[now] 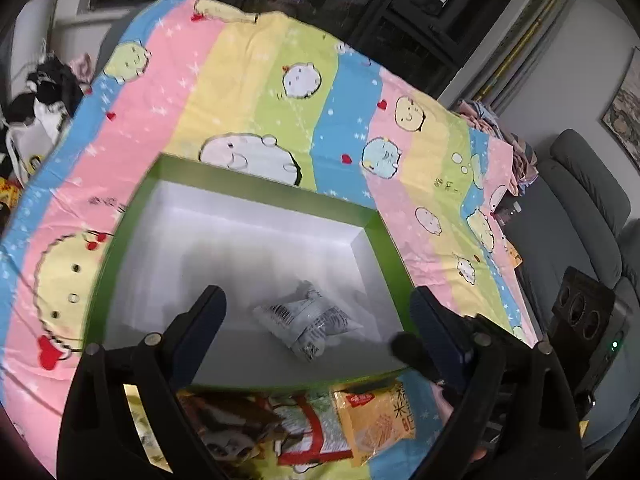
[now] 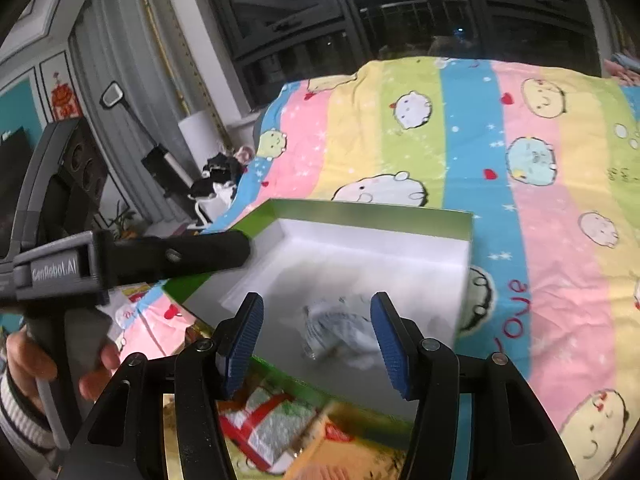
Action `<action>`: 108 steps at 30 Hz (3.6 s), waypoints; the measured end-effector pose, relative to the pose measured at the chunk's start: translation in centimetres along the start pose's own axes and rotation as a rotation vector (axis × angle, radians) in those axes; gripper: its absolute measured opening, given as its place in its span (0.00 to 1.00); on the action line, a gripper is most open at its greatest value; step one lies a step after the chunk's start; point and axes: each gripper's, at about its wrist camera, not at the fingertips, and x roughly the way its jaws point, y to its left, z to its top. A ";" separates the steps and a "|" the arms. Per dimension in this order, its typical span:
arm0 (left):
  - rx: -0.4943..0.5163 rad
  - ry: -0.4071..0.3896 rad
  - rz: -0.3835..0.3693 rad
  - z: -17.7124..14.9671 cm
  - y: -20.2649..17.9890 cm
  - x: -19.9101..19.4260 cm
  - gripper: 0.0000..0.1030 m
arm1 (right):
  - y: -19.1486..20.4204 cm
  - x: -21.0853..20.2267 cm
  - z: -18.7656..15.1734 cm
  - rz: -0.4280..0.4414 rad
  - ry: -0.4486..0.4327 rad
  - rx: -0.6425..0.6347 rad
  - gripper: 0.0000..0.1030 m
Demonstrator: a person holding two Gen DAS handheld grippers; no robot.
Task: Organize snacks
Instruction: 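Carry the white bag into the green box and open the right gripper, then grasp the red-and-white snack packet with the right gripper, then lift the red packet into the green box and release it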
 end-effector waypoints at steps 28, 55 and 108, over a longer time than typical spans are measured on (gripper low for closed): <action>-0.176 0.120 -0.099 -10.0 3.4 -4.2 0.96 | 2.9 -3.0 -9.1 0.117 0.142 0.064 0.56; -0.115 0.328 -0.045 -9.1 3.0 4.9 0.40 | 3.0 3.7 -8.5 0.127 0.269 0.006 0.45; -0.072 0.106 -0.153 1.1 1.9 1.3 0.27 | 3.5 1.3 0.5 0.066 -0.013 -0.043 0.17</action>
